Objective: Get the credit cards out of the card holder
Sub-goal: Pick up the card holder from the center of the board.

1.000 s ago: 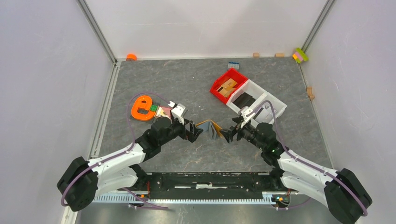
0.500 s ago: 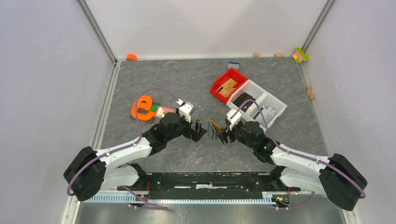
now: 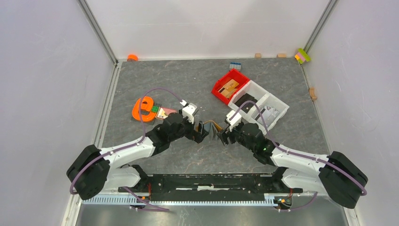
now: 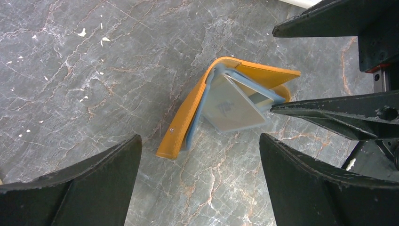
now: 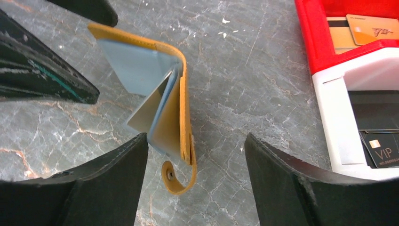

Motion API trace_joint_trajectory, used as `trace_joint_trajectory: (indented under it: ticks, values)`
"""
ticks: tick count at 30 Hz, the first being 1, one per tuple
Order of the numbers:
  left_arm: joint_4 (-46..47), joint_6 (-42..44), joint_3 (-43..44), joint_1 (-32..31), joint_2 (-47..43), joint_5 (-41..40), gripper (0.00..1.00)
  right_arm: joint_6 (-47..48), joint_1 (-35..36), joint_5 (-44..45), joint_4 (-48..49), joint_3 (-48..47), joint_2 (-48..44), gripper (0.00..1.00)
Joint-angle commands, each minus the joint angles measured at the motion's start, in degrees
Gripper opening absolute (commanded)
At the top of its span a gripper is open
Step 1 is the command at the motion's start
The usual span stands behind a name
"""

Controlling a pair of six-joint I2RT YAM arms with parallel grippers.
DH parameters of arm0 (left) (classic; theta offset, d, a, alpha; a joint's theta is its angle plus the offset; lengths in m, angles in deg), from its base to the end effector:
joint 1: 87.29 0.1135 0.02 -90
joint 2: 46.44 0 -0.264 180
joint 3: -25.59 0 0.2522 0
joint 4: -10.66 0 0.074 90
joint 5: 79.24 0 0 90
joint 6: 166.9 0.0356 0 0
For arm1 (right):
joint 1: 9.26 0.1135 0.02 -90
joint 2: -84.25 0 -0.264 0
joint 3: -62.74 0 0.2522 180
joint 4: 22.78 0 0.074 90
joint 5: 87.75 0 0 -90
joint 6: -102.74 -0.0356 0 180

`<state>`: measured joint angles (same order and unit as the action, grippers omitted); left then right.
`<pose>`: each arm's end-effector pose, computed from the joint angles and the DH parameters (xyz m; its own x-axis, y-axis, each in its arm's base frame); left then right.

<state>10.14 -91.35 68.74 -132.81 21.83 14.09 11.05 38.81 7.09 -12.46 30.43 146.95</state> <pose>0.1732 -0.1794 0.2043 -0.4805 0.1338 -0.8667 0.6496 0.7182 -0.2493 0.1488 0.1611 0.1829 -0.2495 -0.2338 -0.9397 -0.6813 0.7320 -0.0012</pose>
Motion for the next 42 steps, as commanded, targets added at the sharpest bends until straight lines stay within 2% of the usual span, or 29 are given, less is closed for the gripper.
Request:
trace_joint_trajectory:
  ticks: [1, 8, 16, 20, 25, 36, 42]
  values:
    - [1.0, 1.5, 2.9, -0.7, 1.0, 0.7, 1.0, -1.4, 0.4, 3.0, 6.8, -0.2, 0.3, 0.76]
    - [1.0, 1.3, 3.5, -1.0, 2.2, 2.0, 1.0, -3.4, 0.4, 5.1, 10.2, 1.0, 1.3, 0.62]
    - [1.9, 1.2, 3.2, -1.4, 1.3, 4.4, 1.0, -4.1, 0.5, 1.0, 12.4, 0.0, 5.6, 0.6]
    - [2.2, 1.2, 3.3, -1.8, 1.3, 5.0, 1.0, -5.3, 0.4, -1.8, 13.5, -0.3, 7.2, 0.52]
    - [2.2, 0.8, 3.9, -2.1, 2.9, 4.3, 1.0, -6.1, 0.5, -4.6, 15.6, 0.5, 7.2, 0.35]
    - [1.8, 0.7, 4.7, -3.2, 4.4, 3.2, 1.0, -8.8, 1.1, -7.7, 17.3, 0.5, 7.2, 0.21]
    - [0.3, 0.8, 5.7, -4.0, 5.5, -1.1, 1.0, -9.4, 1.5, -7.6, 17.2, 0.3, 7.3, 0.08]
